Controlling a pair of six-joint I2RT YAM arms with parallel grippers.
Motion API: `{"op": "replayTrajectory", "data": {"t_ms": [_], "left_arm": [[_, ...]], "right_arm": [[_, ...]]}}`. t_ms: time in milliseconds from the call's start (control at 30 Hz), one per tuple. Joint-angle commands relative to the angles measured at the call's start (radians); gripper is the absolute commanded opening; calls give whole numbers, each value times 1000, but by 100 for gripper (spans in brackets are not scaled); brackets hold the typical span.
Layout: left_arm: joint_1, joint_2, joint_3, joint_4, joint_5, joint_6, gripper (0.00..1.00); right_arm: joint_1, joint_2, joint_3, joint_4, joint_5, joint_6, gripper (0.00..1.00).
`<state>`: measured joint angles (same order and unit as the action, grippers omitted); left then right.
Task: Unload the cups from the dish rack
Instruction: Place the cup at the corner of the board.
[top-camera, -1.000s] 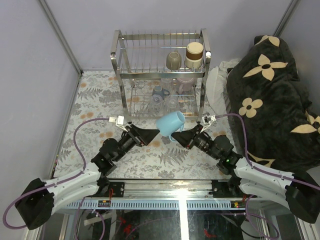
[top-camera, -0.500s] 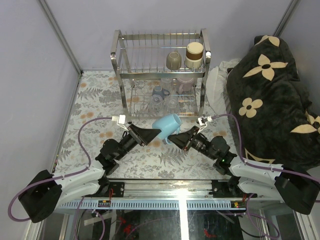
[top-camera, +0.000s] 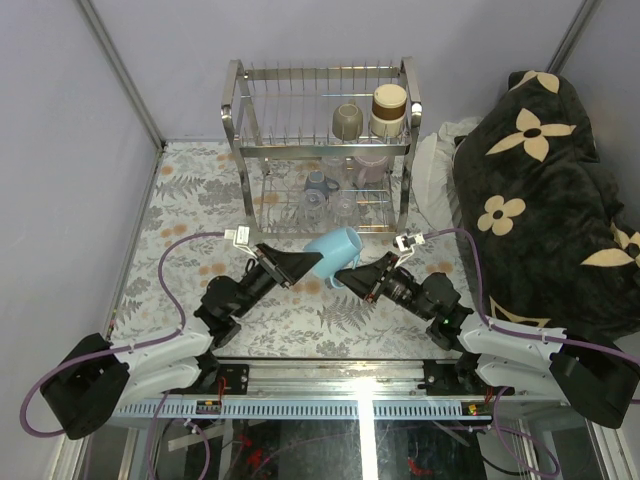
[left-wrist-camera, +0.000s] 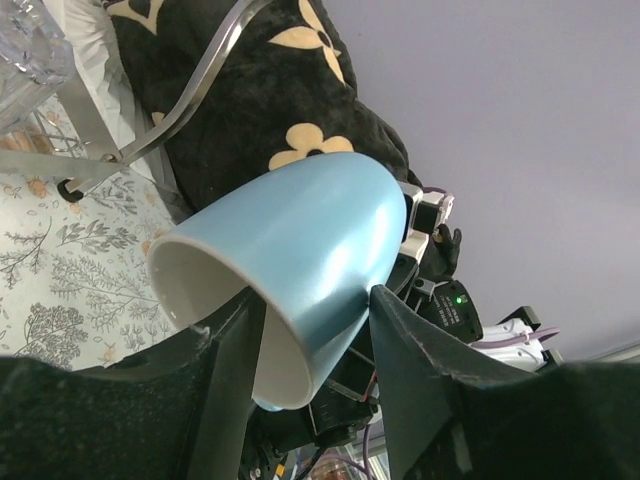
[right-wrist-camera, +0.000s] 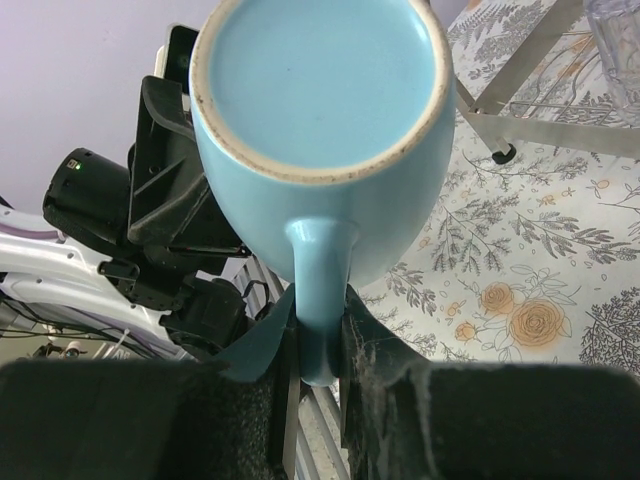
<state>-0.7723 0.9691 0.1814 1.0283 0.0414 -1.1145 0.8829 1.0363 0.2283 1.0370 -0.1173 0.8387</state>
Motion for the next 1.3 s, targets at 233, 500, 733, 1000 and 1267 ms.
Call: {"op": "replayTrajectory", "data": {"t_ms": [233, 500, 733, 1000, 1267], "left_arm": [[1, 44, 48, 100, -3, -19, 29], [0, 42, 59, 83, 7, -26, 0], [1, -35, 73, -14, -19, 16, 0], [8, -170, 92, -201, -88, 95, 0], [14, -346, 170, -611, -226, 168, 0]], "right_arm": [[19, -12, 37, 155, 8, -38, 0], [22, -8, 32, 158, 11, -46, 0], [22, -38, 20, 146, 20, -58, 16], [21, -112, -2, 73, 64, -80, 51], [22, -173, 18, -98, 109, -113, 56]]}}
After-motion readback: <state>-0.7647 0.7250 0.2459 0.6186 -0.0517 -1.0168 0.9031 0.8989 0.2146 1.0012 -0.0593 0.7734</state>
